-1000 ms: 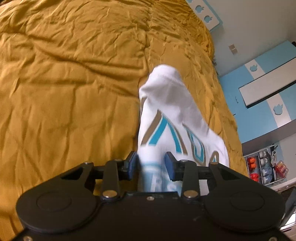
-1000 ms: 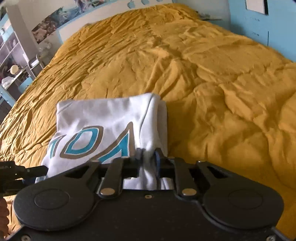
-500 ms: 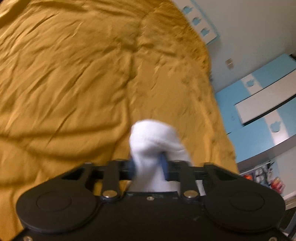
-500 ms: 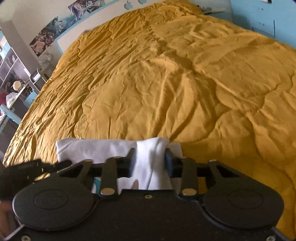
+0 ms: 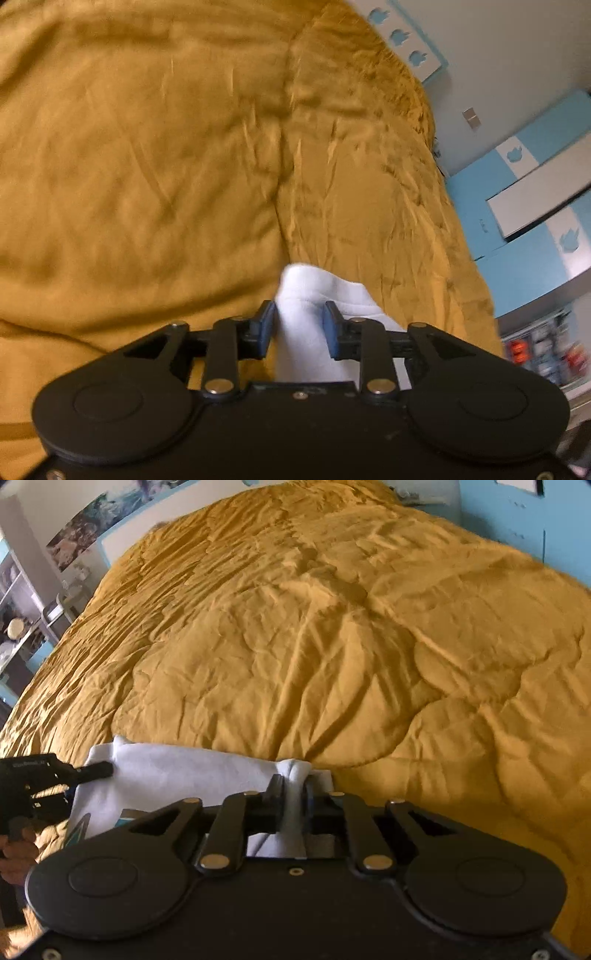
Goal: Fold small clothes
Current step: 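Open both tools and release the folded blue-printed shirt on the bed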
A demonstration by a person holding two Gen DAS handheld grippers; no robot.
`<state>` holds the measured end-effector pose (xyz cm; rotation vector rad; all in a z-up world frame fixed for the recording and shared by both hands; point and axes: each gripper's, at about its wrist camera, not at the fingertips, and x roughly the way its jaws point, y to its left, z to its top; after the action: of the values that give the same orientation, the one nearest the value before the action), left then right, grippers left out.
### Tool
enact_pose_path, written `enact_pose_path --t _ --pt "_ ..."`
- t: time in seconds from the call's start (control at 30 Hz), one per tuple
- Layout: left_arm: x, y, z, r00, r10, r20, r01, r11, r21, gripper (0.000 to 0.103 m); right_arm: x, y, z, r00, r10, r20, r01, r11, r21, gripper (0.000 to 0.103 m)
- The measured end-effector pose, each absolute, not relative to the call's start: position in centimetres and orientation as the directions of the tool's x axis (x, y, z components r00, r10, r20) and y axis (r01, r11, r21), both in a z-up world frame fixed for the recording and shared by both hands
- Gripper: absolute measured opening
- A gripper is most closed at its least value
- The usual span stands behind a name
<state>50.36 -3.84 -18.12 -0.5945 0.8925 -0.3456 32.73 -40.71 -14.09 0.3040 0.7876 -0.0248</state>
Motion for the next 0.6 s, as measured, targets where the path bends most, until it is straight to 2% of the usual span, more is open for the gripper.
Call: enact_pose_path --t 0.03,0.23,0.4,0.5,0.6 --pt "49.3 -3.4 -17.3 0.601 -0.503 -0.621 0.054 0.801 -0.596 0.029 31.7 -40.4 -13.0 0.727 0.089 -0.681 0.119 0.960 0.253 0.021" --pt "40.0 -1.7 -14.2 0.556 -0.585 -0.591 0.170 0.775 -0.608 0.030 24.1 -37.6 -9.1 0.761 0.195 -0.618 -0.037 0.965 0.258 0.021" --pt "33.1 -3.1 -14.3 0.502 -0.637 -0.585 0.217 0.748 -0.627 0.030 20.1 -35.6 -10.5 0.732 0.195 -0.652 -0.073 0.975 0.209 0.021" --pt "31.6 -4.6 -15.6 0.485 -0.605 -0.631 0.220 0.783 -0.582 0.031 19.3 -35.6 -12.1 0.711 0.161 -0.685 -0.037 0.981 0.192 0.020" --pt "30.7 -5.4 -17.4 0.484 -0.573 -0.661 0.232 0.813 -0.535 0.032 19.2 -36.3 -13.4 0.704 0.148 -0.694 -0.007 0.979 0.202 0.010"
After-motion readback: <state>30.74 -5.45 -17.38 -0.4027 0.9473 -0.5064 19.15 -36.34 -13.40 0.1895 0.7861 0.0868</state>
